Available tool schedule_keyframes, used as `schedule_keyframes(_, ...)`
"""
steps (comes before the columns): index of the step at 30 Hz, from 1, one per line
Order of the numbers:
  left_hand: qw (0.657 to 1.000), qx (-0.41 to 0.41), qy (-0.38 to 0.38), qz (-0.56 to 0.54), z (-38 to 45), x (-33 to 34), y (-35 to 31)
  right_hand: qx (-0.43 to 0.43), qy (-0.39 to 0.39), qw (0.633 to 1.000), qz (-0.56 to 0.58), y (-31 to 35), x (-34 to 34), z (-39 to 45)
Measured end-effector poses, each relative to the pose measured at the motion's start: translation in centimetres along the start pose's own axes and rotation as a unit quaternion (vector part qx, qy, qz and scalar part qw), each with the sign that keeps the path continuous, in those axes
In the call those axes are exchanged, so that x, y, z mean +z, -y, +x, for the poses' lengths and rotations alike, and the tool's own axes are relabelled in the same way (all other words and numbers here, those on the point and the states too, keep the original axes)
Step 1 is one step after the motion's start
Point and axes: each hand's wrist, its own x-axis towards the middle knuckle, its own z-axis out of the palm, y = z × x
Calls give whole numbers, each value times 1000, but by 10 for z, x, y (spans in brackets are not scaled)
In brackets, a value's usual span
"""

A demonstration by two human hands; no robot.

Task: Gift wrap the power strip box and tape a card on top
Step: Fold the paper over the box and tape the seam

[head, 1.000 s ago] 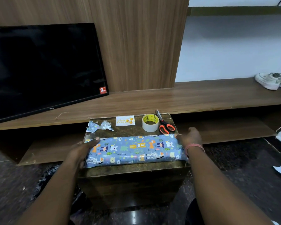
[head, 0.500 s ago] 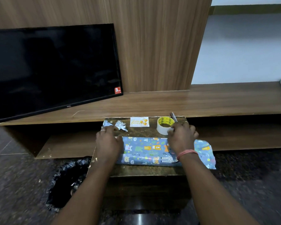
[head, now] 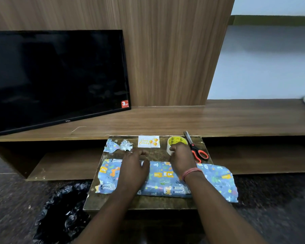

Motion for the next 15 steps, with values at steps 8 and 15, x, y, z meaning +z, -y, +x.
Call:
schedule_keyframes(8, 959, -142, 43, -242, 5, 8, -24, 123, -61, 889, 436, 40, -27, -17)
schedule_keyframes(15, 905, -102, 60, -409, 15, 0, -35, 55, -5, 892, 448, 55, -28, -42)
